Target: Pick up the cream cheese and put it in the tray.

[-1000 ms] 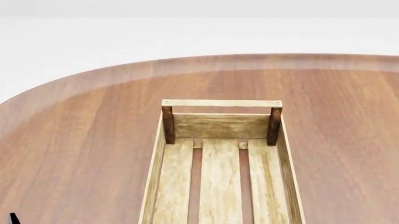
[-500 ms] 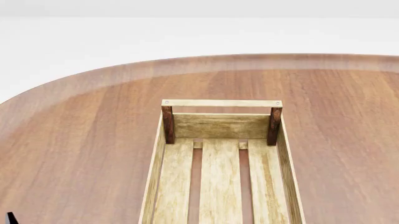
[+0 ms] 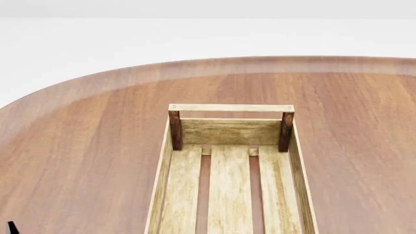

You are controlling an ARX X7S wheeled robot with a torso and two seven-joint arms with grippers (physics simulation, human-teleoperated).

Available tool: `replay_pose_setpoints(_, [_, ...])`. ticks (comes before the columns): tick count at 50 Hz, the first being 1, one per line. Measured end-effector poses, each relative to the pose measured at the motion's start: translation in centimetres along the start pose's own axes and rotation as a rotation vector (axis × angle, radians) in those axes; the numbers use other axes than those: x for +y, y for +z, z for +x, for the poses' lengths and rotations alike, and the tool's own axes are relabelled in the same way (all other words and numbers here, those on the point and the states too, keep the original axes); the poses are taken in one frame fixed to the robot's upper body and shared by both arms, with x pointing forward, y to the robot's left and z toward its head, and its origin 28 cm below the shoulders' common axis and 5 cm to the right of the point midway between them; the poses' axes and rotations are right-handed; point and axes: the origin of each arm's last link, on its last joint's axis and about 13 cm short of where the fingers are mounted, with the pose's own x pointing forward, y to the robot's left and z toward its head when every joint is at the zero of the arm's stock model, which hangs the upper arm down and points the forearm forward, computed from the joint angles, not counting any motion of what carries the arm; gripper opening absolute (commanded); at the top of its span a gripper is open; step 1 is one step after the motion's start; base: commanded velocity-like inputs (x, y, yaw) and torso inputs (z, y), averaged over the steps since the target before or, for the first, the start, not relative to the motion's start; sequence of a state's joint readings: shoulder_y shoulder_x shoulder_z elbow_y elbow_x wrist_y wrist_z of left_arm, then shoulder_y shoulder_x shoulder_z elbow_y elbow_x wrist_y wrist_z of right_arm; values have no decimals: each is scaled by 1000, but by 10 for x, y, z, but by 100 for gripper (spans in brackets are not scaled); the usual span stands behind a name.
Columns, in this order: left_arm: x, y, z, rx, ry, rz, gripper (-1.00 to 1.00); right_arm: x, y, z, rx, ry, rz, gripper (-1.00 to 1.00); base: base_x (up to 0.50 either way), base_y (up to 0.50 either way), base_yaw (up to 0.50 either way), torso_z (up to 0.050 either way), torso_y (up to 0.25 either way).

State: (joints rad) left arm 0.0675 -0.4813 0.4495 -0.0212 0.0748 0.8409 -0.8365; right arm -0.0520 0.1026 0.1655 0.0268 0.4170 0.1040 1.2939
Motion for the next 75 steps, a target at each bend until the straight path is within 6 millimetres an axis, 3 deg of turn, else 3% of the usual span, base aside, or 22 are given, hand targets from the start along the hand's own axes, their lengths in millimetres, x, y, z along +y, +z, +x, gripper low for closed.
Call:
replay_pose_setpoints(49, [-2, -2, 0, 14, -9, 8, 100, -29, 22, 23, 61, 123, -3, 100, 0, 0, 0, 0, 0])
replay_pose_setpoints(75, [-2, -2, -1, 14, -9, 11, 100, -45, 31, 35, 82, 87, -7, 100, 0, 0, 0, 0, 0])
